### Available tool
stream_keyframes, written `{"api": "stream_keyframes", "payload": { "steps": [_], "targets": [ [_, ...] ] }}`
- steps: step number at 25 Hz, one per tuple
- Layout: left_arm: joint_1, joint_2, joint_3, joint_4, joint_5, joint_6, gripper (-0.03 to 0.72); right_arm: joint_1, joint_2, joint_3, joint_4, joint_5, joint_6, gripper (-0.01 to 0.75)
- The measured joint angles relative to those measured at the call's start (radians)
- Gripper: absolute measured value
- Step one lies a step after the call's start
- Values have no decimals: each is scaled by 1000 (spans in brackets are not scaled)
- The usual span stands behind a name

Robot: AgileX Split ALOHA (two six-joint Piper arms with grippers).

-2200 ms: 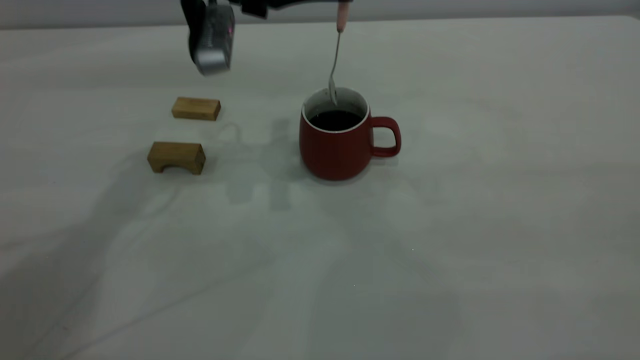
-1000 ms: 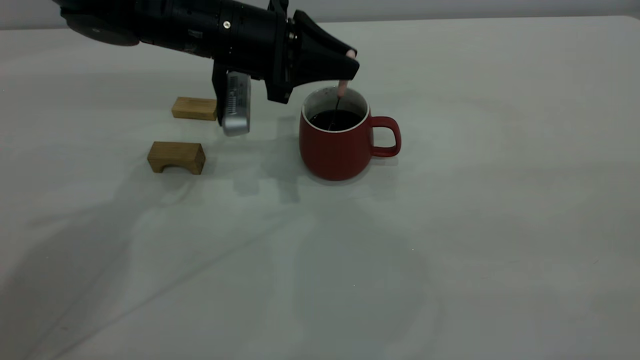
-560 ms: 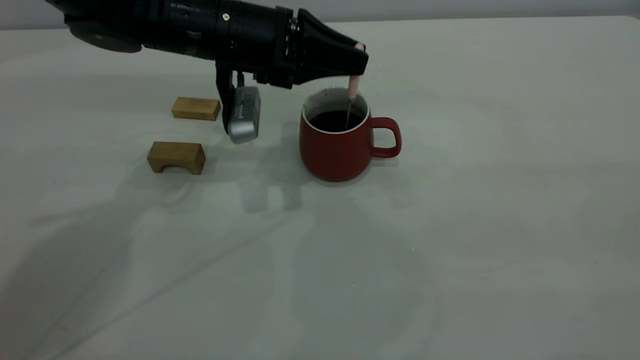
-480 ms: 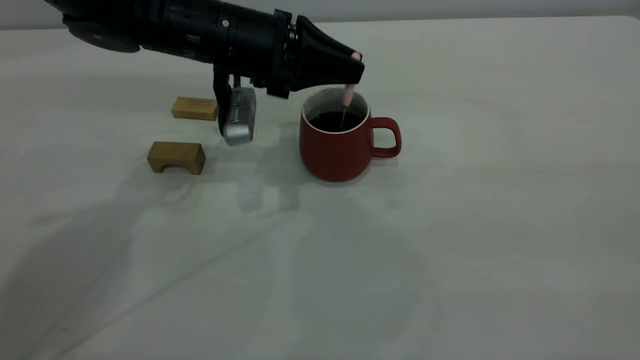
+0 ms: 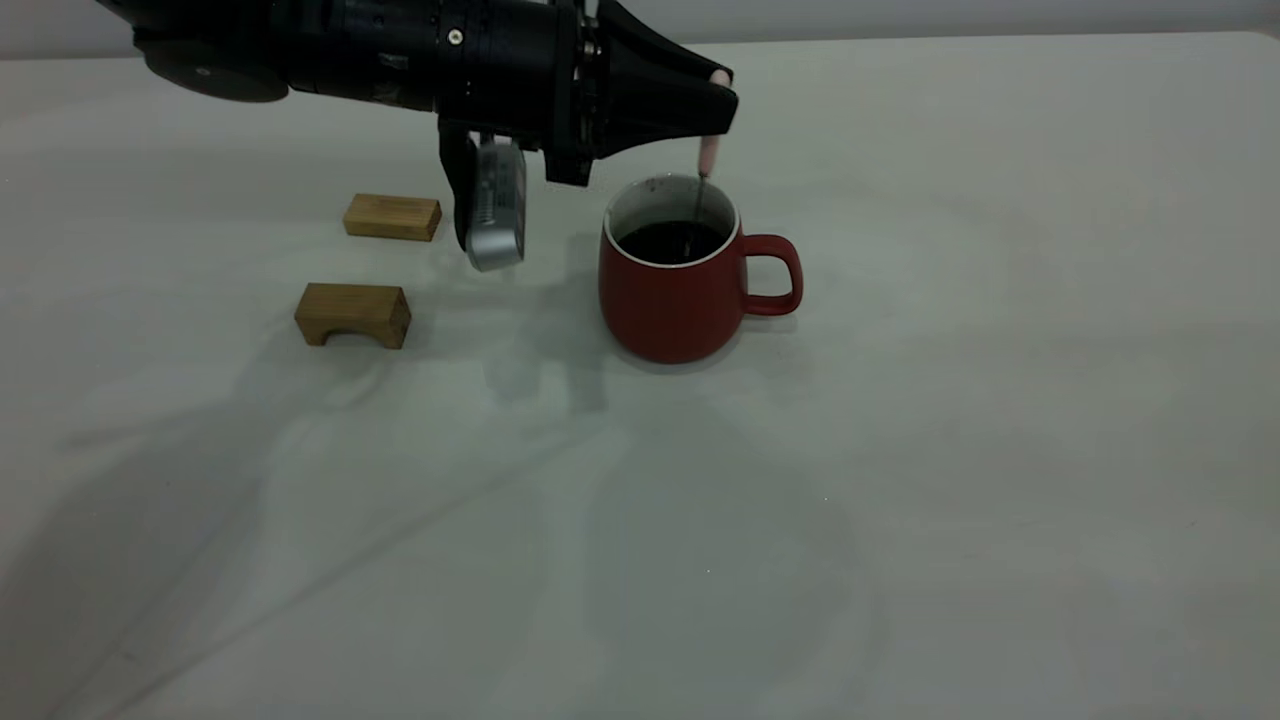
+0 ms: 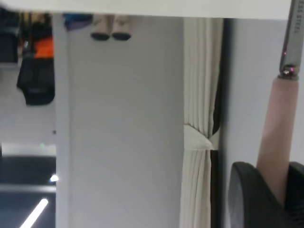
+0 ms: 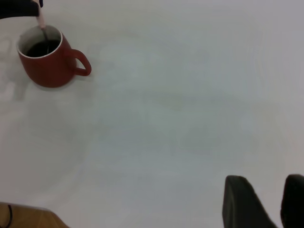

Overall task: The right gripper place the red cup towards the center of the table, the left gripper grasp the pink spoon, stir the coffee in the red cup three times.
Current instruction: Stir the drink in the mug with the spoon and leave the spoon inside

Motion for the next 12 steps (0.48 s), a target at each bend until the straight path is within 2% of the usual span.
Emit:
{"api": "stream_keyframes", "payload": {
  "steps": [2, 5, 12],
  "targets": [
    [0, 0, 0, 40, -2, -57, 179, 0, 0, 0, 0, 0, 0, 241],
    [6, 0, 0, 86, -21, -47, 179, 0, 0, 0, 0, 0, 0, 241],
    [30, 0, 0, 27, -50, 237, 179, 0, 0, 0, 0, 0, 0, 241]
  ]
}}
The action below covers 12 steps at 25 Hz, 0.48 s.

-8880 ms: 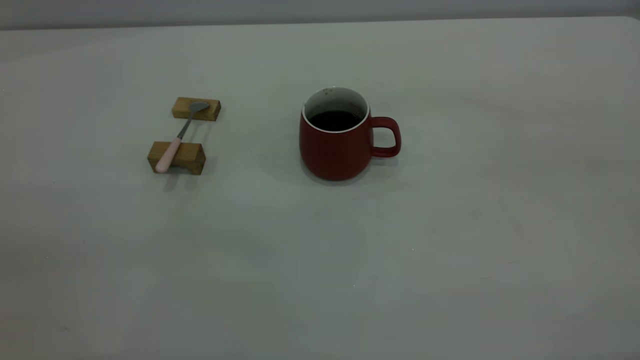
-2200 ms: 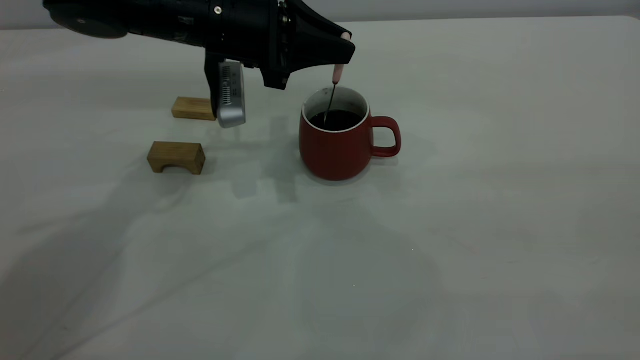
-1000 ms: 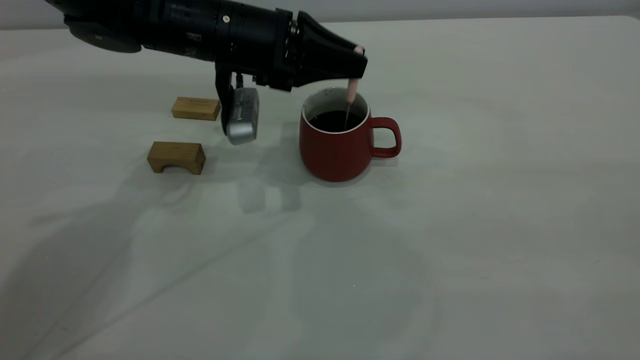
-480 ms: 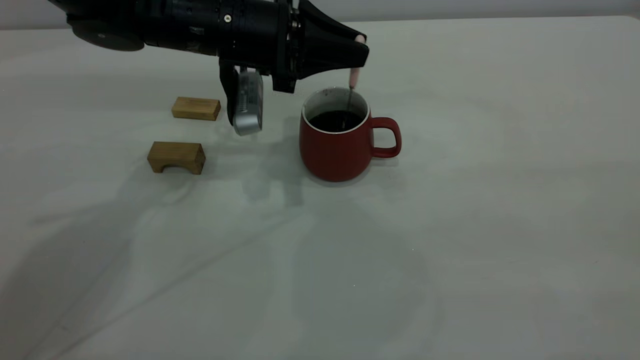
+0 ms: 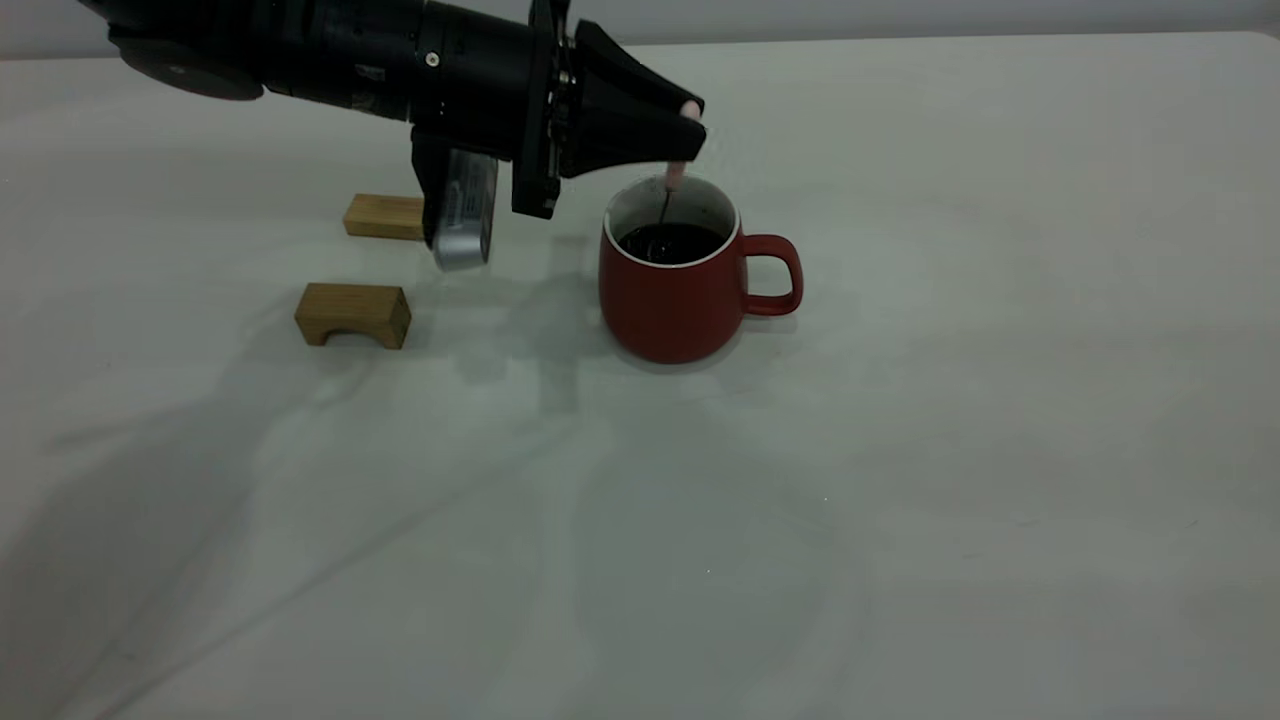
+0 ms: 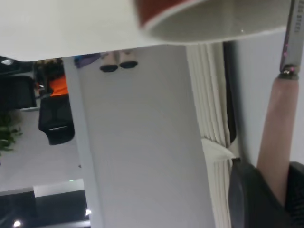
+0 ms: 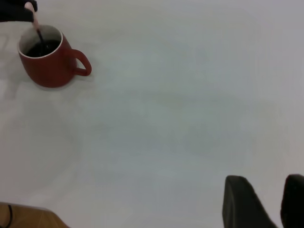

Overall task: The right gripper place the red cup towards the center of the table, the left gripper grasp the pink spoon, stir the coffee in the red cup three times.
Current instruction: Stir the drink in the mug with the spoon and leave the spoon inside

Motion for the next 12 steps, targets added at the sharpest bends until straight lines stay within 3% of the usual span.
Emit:
{"api": "stream_keyframes", "payload": {
  "steps": [7, 12],
  "targets": [
    [-31, 0, -1, 45, 52, -119, 179, 0, 0, 0, 0, 0, 0, 241],
    [-24, 0, -1, 89, 14, -130, 179, 0, 0, 0, 1, 0, 0, 241]
  ]
}}
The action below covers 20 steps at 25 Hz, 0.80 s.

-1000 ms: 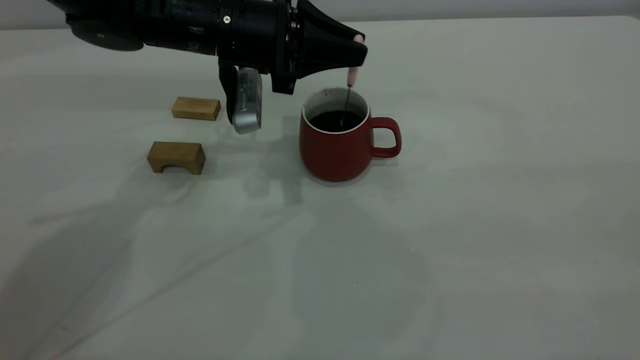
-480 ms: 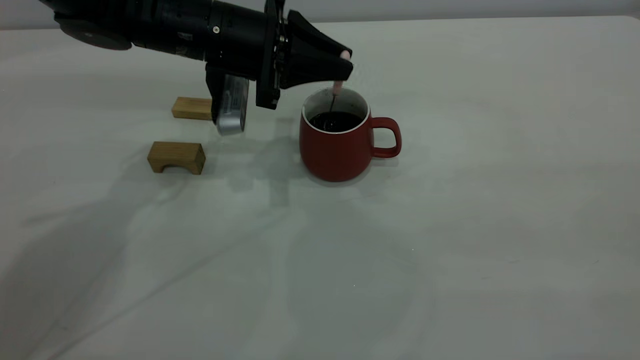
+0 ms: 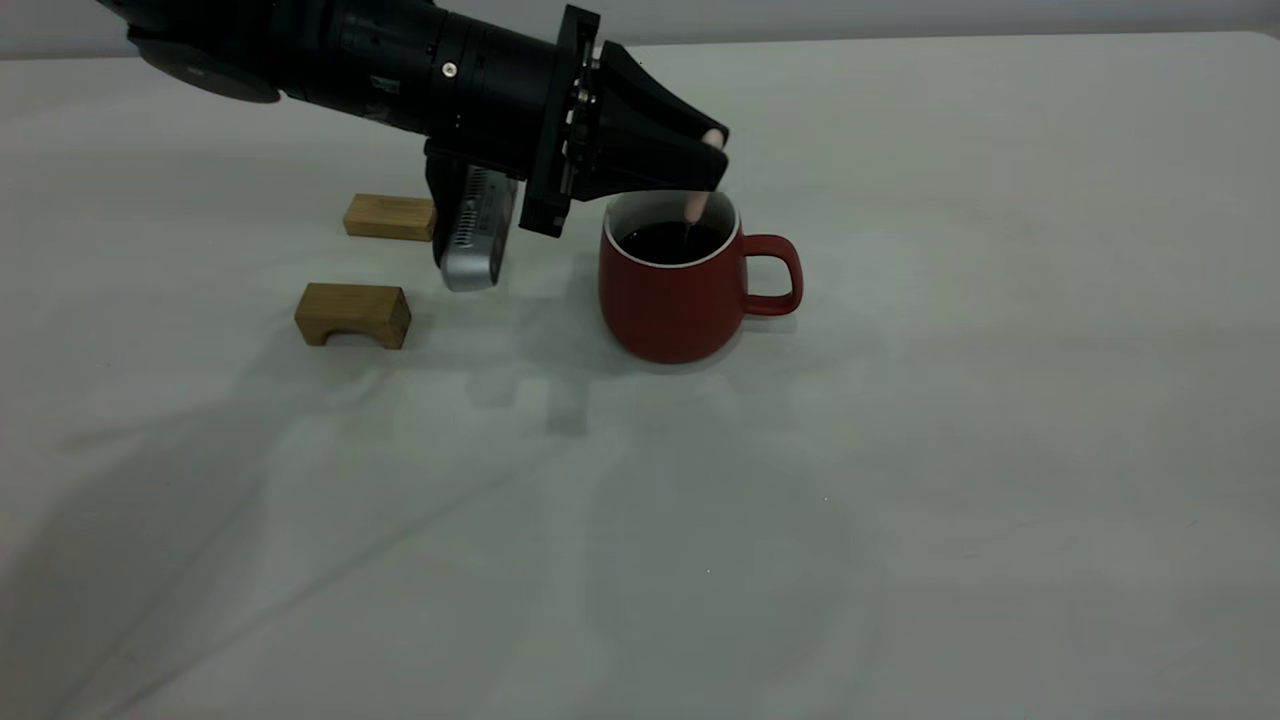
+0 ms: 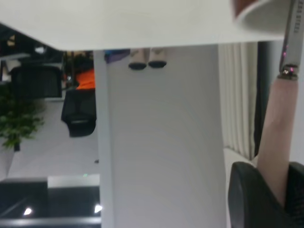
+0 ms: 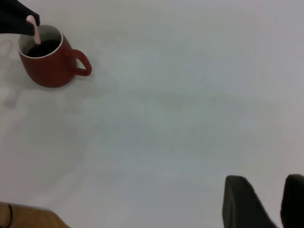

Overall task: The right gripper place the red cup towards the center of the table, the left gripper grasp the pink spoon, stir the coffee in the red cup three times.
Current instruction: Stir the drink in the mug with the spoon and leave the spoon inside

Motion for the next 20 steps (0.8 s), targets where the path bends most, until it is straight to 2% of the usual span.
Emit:
{"api": "stream_keyframes", "payload": {
  "steps": [9, 10, 14, 16, 18, 20],
  "targets": [
    [2, 0, 0, -45, -28, 13, 191, 0, 0, 0, 0, 0, 0, 241],
    [2, 0, 0, -45, -28, 13, 217, 0, 0, 0, 0, 0, 0, 241],
    [3, 0, 0, -45, -28, 15, 418, 0, 0, 0, 0, 0, 0, 241],
    [7, 0, -1, -42, -27, 16, 495, 0, 0, 0, 0, 0, 0, 241],
    [15, -1, -7, 0, -27, 17, 545, 0, 0, 0, 1, 0, 0, 241],
    [20, -10, -23, 98, -27, 16, 563, 0, 0, 0, 1, 0, 0, 241]
  ]
}}
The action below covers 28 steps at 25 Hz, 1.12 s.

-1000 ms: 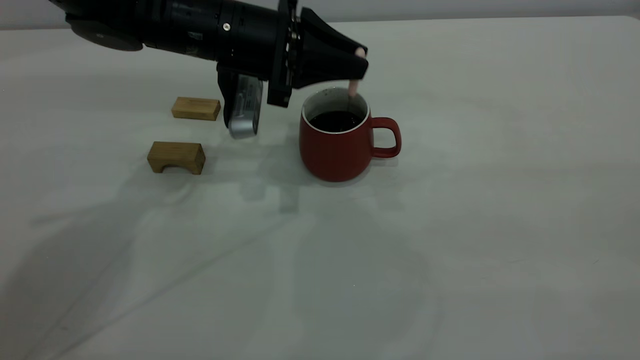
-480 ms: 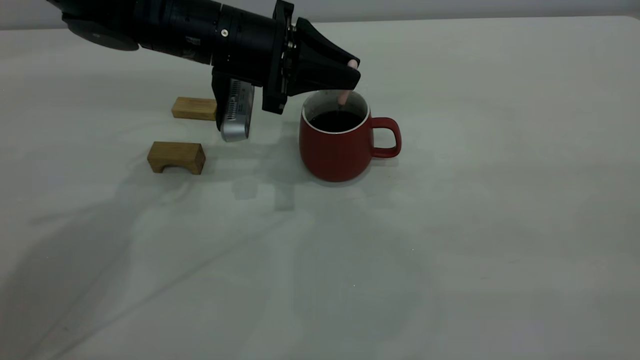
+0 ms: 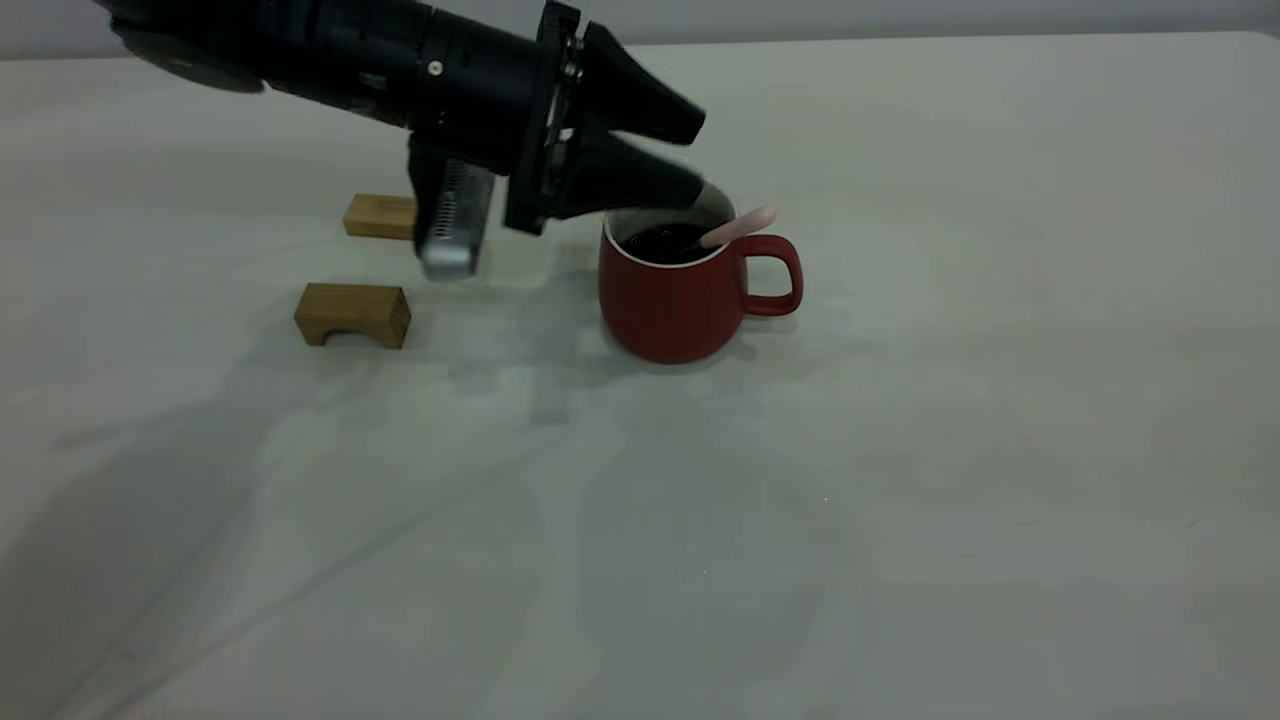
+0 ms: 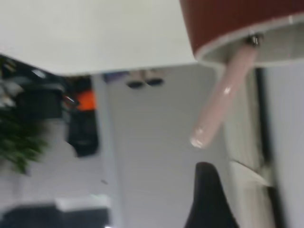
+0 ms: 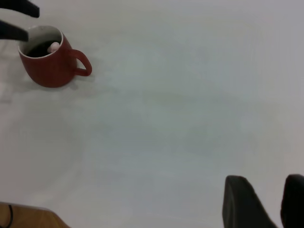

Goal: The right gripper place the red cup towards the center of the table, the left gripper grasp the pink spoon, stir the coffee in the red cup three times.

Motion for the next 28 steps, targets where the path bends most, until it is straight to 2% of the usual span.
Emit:
{"api": "stream_keyframes", "payload": {
  "steps": [5, 8, 11, 15, 19, 23, 28],
  "targets": [
    [1, -79, -100, 367, 32, -3, 569, 0, 0, 0, 0, 0, 0, 241],
    [1, -158, -170, 688, 102, 7, 569, 0, 0, 0, 0, 0, 0, 241],
    [1, -251, -236, 1011, 206, 103, 569, 0, 0, 0, 0, 0, 0, 241],
    [3, -398, -263, 1340, 221, 262, 569, 0, 0, 0, 0, 0, 0, 241],
    [3, -545, -266, 1511, 221, 360, 569, 0, 0, 0, 0, 0, 0, 241],
    [3, -710, -245, 1555, 221, 434, 569, 0, 0, 0, 0, 0, 0, 241],
    [3, -970, -78, 1585, 221, 460, 569, 0, 0, 0, 0, 0, 0, 241]
  ]
}}
